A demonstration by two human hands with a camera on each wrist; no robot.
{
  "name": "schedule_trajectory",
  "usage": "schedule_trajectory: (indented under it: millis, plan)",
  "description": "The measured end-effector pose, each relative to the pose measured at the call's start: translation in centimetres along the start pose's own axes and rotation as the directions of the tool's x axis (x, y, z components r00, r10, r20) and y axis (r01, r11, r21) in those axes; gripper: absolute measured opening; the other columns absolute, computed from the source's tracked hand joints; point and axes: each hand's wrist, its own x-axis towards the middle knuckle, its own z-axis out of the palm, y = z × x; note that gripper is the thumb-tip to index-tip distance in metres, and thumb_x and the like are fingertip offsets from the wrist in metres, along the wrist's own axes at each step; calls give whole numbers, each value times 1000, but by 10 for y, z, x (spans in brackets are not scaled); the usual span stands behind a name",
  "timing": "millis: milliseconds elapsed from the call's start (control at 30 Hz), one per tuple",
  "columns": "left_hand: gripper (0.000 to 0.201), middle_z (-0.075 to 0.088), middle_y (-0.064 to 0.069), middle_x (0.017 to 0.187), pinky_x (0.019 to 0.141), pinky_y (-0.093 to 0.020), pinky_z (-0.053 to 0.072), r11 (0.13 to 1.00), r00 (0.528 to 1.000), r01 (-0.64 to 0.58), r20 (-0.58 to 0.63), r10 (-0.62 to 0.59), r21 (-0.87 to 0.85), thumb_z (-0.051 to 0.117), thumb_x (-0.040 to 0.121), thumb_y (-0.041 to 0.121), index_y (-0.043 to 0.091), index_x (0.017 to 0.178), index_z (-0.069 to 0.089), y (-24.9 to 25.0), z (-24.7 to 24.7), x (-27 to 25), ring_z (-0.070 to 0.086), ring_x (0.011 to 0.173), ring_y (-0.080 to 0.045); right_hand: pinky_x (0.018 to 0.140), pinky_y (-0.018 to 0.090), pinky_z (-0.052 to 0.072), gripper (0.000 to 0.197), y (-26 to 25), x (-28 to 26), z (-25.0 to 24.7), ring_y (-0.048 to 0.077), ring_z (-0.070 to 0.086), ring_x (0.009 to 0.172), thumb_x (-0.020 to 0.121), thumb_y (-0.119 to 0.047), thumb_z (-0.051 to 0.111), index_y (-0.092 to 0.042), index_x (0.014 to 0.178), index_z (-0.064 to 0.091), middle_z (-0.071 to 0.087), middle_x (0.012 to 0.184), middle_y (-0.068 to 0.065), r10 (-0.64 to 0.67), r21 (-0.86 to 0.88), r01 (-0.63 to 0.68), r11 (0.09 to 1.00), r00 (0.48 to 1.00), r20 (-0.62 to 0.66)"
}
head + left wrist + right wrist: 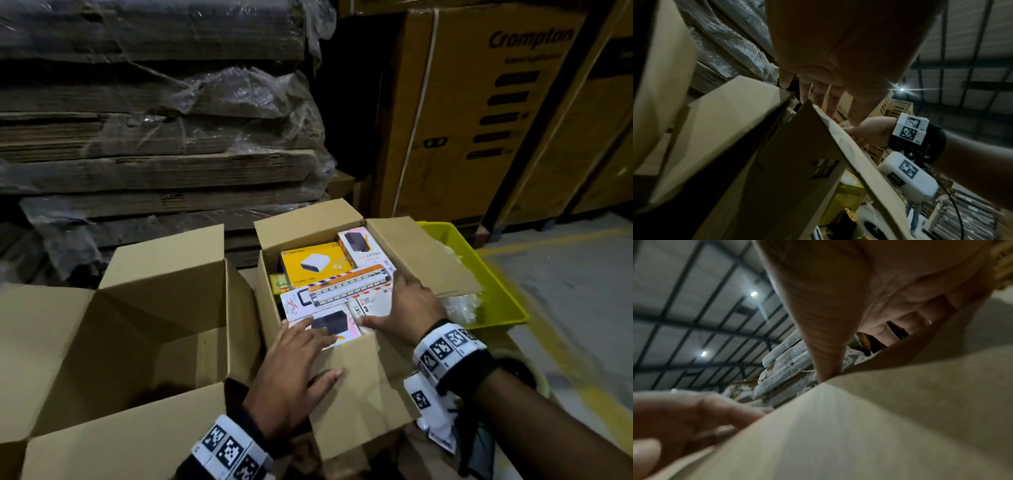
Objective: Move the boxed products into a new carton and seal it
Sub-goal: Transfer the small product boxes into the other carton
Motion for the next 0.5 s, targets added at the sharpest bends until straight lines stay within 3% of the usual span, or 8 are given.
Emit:
schedule_trajectory:
  millis: [167, 367, 500]
  plan:
    - [73, 43, 19, 148, 123, -39, 8, 1000, 993, 14, 116, -17, 26, 31, 84, 74, 32, 142, 45, 14, 10, 13, 19, 146, -1, 100, 38, 39, 113, 8, -1, 6, 30, 46, 117, 49, -72, 78, -17, 138, 34, 53, 125, 12, -19, 120, 35, 992, 990, -139]
    - [67, 52, 13, 140, 121, -40, 17, 998, 997, 26, 75, -21, -66, 40, 85, 71, 29, 135, 55, 12, 14, 18, 35, 140, -6, 102, 37, 38, 102, 16, -1, 7, 24, 41, 119, 60, -43, 87, -20, 144, 33, 48, 127, 4, -67, 370, 188, 910, 946, -316]
    - [71, 54, 12, 138, 117, -27, 24, 996, 998, 25, 57, -20, -89, 34, 87, 77, 28, 133, 56, 13, 13, 19, 38, 136, -6, 102, 38, 40, 90, 17, 8, -3, 21, 43, 112, 66, -30, 85, -20, 141, 37, 45, 116, 2, -51, 510, 210, 834, 950, -309]
